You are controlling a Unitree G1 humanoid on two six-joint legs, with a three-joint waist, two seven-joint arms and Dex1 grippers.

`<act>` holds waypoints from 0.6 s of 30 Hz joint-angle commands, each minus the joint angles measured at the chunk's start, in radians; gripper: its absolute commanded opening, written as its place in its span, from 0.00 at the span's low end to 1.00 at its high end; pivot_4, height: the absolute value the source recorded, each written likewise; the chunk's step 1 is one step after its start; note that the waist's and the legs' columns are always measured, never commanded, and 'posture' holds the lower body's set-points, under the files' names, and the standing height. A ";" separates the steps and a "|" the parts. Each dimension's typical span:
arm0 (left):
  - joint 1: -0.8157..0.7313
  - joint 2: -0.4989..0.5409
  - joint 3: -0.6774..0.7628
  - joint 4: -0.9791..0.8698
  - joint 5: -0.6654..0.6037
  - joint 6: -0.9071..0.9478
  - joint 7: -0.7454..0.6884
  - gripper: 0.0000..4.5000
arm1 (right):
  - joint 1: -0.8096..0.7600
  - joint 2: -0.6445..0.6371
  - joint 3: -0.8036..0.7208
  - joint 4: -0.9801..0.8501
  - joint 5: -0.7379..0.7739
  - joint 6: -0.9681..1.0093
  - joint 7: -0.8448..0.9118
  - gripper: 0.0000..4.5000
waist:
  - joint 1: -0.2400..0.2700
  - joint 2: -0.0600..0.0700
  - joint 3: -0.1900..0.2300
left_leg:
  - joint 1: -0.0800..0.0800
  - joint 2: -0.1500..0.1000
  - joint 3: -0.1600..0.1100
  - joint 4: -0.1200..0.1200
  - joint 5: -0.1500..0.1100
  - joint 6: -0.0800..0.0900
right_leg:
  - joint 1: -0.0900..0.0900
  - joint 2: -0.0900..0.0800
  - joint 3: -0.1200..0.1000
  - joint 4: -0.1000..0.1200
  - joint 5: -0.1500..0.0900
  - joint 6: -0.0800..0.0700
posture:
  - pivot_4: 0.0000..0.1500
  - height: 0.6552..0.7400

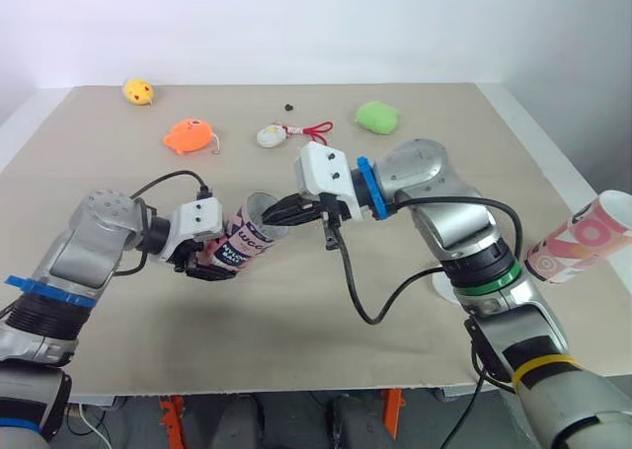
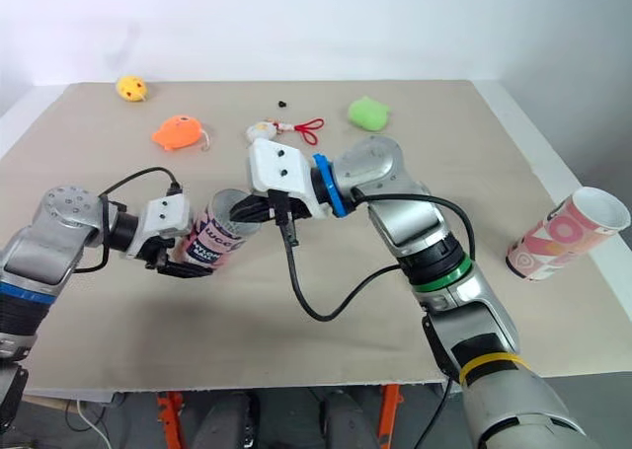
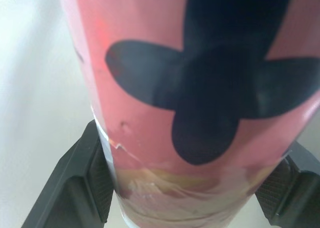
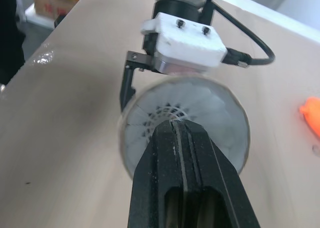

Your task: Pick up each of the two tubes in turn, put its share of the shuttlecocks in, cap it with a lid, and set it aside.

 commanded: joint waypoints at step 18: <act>0.209 -0.597 0.077 -0.066 -0.152 -0.193 0.551 0.72 | 0.439 -0.671 -0.238 0.087 -0.029 -0.022 0.072 1.00 | 0.003 -0.002 0.001 | 0.002 -0.005 -0.002 0.001 -0.002 0.004 | 0.006 -0.003 -0.001 -0.003 -0.001 0.002 | 1.00 1.00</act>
